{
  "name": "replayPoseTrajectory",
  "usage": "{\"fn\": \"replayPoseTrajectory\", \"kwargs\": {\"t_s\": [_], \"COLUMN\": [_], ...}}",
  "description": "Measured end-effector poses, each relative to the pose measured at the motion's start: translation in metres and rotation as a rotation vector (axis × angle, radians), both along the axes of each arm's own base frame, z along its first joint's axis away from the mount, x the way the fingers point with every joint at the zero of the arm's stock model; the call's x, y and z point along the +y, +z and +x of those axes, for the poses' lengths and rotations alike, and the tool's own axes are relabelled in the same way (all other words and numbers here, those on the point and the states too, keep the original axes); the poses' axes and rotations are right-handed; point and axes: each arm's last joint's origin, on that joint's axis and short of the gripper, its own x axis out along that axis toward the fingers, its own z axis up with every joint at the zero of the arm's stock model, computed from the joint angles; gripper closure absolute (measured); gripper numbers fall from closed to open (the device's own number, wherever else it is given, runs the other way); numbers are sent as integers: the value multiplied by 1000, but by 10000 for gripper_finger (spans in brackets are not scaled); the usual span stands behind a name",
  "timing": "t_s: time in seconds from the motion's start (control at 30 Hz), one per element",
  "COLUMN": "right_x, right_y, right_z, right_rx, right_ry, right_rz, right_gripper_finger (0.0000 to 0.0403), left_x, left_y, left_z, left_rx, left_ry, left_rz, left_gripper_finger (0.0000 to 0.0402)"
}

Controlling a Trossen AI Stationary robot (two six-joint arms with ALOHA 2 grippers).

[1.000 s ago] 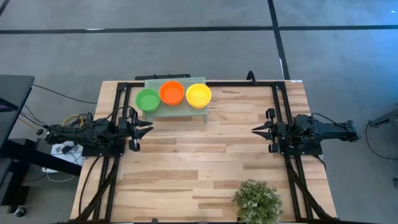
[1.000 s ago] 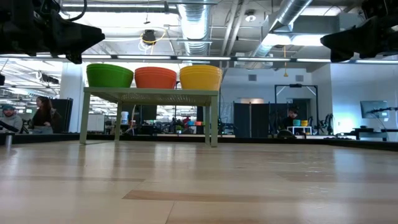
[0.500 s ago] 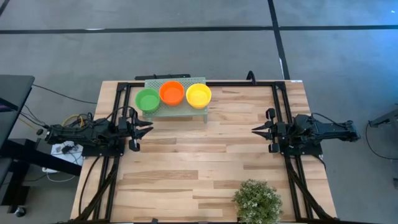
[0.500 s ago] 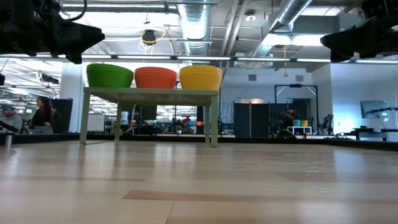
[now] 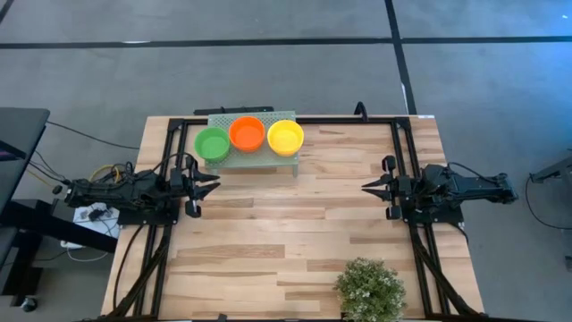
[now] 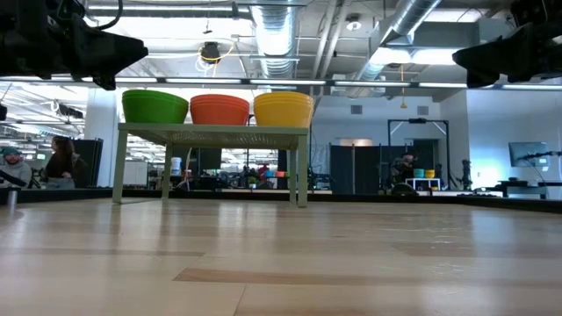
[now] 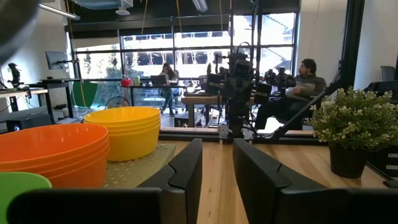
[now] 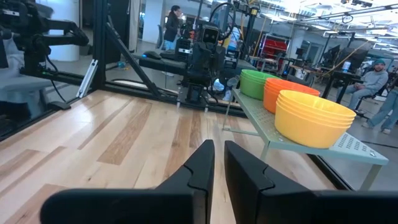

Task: Pick & Place Mini bowls
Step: Return to Home Position

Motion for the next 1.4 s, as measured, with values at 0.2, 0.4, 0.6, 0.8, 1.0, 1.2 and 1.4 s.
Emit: {"fn": "replayPoseTrajectory", "kwargs": {"t_s": [0.2, 0.4, 0.6, 0.8, 1.0, 1.2, 1.4], "right_x": [0, 0, 0, 0, 0, 0, 0], "right_y": [0, 0, 0, 0, 0, 0, 0], "right_z": [0, 0, 0, 0, 0, 0, 0], "right_rx": [0, 0, 0, 0, 0, 0, 0], "right_ry": [0, -1, -1, 0, 0, -1, 0], "right_rz": [0, 0, 0, 0, 0, 0, 0], "right_gripper_finger": [369, 371, 369, 371, 369, 372, 374], "left_x": [0, 0, 0, 0, 0, 0, 0], "left_y": [0, 0, 0, 0, 0, 0, 0], "left_z": [0, 0, 0, 0, 0, 0, 0], "left_rx": [0, 0, 0, 0, 0, 0, 0], "left_ry": [0, 0, 0, 0, 0, 0, 0], "left_rz": [0, 0, 0, 0, 0, 0, 0], "left_gripper_finger": [310, 310, 309, 310, 310, 309, 309]}}
